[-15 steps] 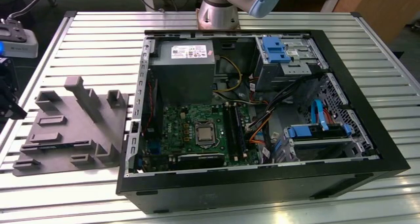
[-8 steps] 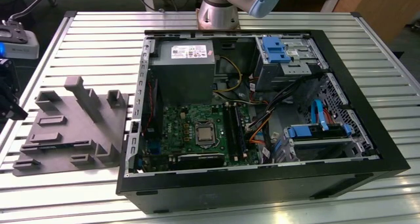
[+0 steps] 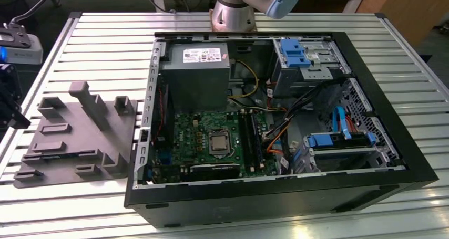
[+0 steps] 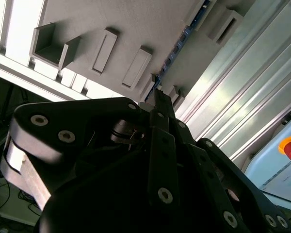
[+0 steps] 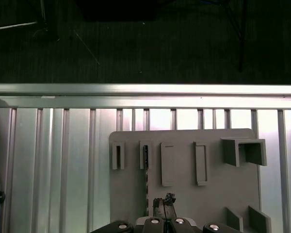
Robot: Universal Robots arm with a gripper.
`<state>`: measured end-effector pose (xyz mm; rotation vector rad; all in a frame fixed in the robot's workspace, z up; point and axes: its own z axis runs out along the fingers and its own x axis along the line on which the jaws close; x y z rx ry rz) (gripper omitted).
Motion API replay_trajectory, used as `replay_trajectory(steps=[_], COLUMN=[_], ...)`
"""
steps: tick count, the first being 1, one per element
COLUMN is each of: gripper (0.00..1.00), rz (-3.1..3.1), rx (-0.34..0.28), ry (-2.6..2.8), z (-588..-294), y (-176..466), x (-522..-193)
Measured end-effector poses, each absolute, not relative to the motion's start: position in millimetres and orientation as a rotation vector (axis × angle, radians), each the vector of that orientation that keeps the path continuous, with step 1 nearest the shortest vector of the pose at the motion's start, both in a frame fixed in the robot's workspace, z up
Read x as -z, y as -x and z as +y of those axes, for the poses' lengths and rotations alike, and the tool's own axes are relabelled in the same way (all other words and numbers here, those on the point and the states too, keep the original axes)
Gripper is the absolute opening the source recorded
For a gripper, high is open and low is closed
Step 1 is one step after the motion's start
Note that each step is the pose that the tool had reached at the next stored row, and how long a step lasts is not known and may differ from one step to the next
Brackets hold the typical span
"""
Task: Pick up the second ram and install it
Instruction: 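Pick up the second ram and move it above second insertion slot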
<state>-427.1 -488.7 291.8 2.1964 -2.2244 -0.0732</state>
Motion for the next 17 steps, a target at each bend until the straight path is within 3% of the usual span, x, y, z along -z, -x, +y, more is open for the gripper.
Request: replay_trajectory(steps=[17], gripper=[0.11], rz=[-2.224], rx=[0.073], ry=[-2.196], z=[-488.7], y=[427.1], x=[-286.1])
